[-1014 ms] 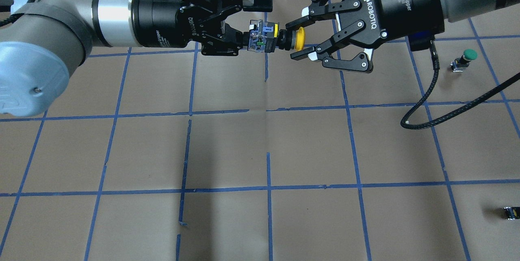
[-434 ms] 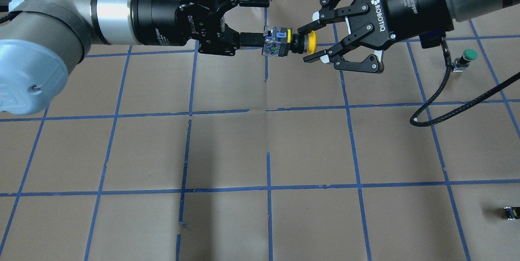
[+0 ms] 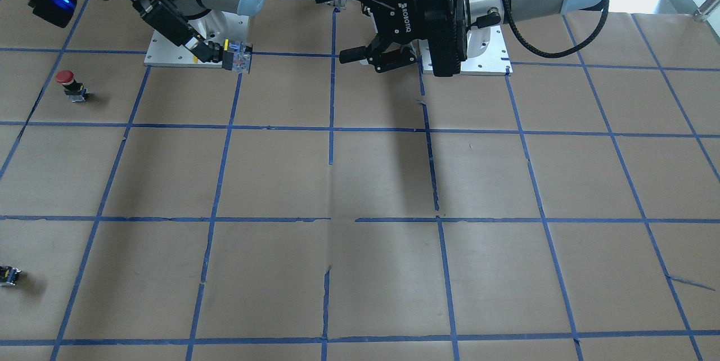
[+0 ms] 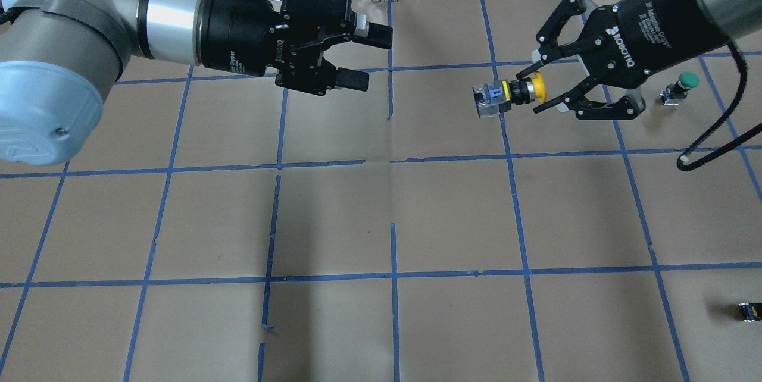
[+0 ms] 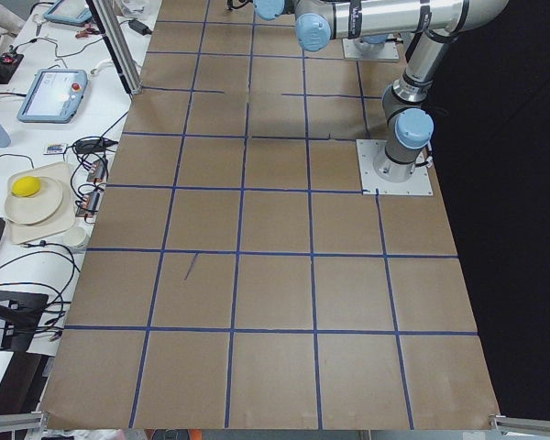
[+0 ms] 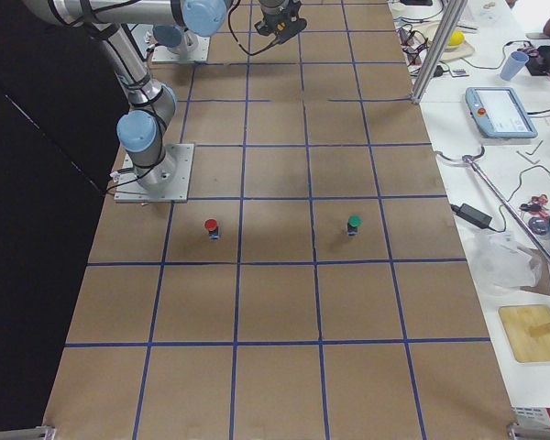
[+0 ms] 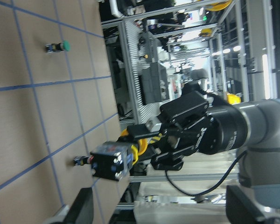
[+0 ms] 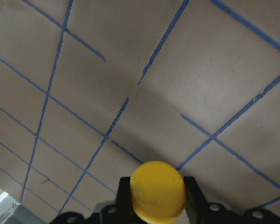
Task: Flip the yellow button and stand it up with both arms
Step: 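Open the left gripper and pull back while the right gripper carries the button away, then rotate the right gripper to point the button base down and lower it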
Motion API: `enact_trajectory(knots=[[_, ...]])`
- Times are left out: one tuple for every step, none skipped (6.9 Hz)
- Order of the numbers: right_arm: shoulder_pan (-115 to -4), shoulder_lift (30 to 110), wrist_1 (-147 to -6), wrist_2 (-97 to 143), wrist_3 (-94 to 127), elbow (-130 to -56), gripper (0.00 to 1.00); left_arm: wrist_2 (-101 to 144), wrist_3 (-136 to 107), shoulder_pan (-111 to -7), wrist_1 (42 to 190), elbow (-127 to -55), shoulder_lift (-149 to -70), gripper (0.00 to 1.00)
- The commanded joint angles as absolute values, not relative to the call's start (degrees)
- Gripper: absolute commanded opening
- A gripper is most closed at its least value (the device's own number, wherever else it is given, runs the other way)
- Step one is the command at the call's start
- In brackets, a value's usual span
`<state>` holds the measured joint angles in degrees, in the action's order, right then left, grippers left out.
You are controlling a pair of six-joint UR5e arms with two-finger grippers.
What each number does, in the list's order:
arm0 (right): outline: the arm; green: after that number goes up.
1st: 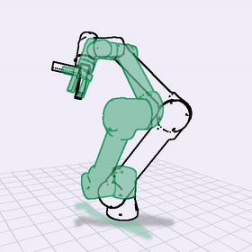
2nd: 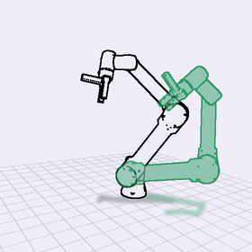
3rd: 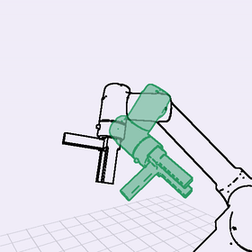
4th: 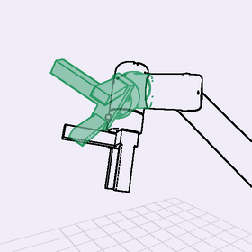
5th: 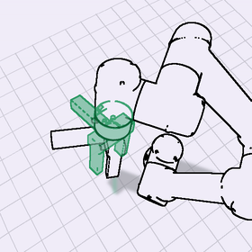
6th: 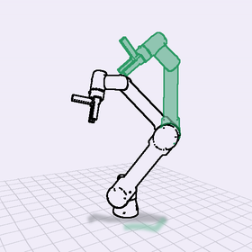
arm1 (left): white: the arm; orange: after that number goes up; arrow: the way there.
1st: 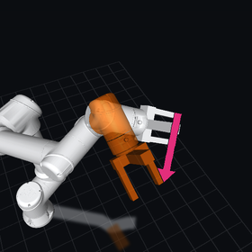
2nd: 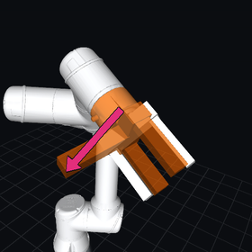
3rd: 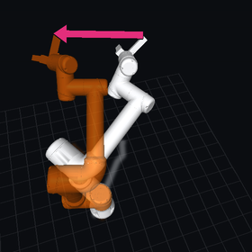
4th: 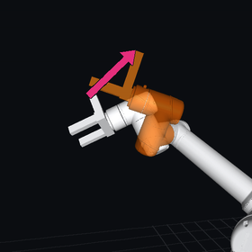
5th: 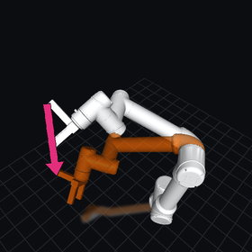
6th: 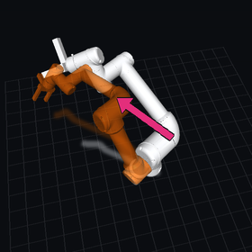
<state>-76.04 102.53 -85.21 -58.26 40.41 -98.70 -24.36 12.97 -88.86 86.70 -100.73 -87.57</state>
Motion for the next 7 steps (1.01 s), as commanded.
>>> enact_trajectory(knots=[[-70.3,102.6,-85.5,-67.4,29.5,-101.4,0.09,-35.0,0.9,-88.9,75.6,-100.9,-88.6,1.00],[-68.0,102.3,-86.1,-74.1,25.9,-103.1,0.09,-43.2,0.9,-88.9,75.2,-100.6,-88.6,1.00],[-65.8,102.3,-87.1,-78.4,23.1,-105.6,0.09,-54.6,0.9,-88.9,74.5,-99.9,-88.1,1.00],[-64.4,102.0,-92.5,-82.1,17.6,-108.0,0.09,-67.9,1.1,-89.3,74.0,-96.6,-88.8,1.00],[-63.0,101.8,-95.9,-83.7,6.7,-110.2,0.09,-74.0,1.0,-90.2,76.1,-94.2,-88.9,1.00],[-61.2,101.3,-97.9,-83.7,-3.7,-112.0,0.08,-83.1,-1.2,-90.8,78.1,-93.9,-89.0,1.00],[-59.6,99.2,-101.0,-83.5,-14.7,-113.3,0.08,-88.5,-1.8,-90.8,81.0,-93.7,-88.9,1.00]])
